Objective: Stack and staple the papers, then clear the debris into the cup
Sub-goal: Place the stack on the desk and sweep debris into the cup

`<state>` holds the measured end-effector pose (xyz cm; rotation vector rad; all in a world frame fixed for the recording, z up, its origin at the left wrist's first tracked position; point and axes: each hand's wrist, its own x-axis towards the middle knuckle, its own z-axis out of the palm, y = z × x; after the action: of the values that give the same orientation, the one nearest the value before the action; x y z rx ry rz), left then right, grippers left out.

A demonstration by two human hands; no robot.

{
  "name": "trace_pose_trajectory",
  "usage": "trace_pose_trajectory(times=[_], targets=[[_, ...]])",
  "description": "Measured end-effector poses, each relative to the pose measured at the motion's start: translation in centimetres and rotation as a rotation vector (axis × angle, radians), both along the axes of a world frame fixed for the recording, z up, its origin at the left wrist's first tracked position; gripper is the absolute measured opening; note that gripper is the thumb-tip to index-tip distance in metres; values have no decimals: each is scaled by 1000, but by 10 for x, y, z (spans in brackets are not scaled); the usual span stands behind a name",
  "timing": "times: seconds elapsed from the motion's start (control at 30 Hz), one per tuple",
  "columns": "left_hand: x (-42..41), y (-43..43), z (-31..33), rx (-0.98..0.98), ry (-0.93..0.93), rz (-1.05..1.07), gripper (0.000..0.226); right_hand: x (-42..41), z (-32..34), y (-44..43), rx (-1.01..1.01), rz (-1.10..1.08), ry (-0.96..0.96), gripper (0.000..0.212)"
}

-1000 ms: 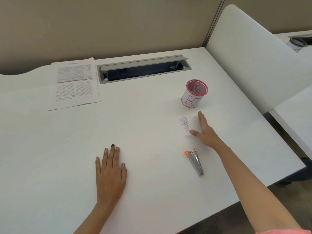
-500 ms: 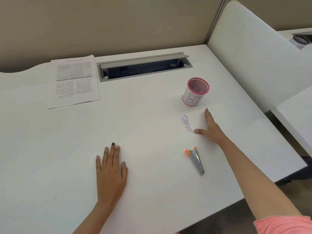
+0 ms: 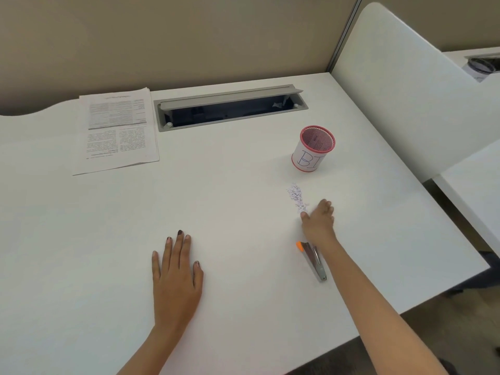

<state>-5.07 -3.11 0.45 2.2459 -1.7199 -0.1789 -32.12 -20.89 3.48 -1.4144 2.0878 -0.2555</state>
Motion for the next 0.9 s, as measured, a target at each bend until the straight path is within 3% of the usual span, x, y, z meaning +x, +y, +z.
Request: trace_pose_trajectory(times=[0.27,0.5,0.63,0.77,0.9], targets=[[0,0,1,-4,4,-5,59,62,3,-3,6,13,68,77],[1,-1,1,-3,1,-7,59,78,4,-20,-144,41,12,73],[1,-1,1,5,2,-7,59,68,3,-28,-248,125,-35,83],[0,-1,3,-4,18,-5,59,53,-3,-31,-298,351,138,80],[0,-1,3,1,17,-7,59,35,-2,-31,-340,600,369,63]])
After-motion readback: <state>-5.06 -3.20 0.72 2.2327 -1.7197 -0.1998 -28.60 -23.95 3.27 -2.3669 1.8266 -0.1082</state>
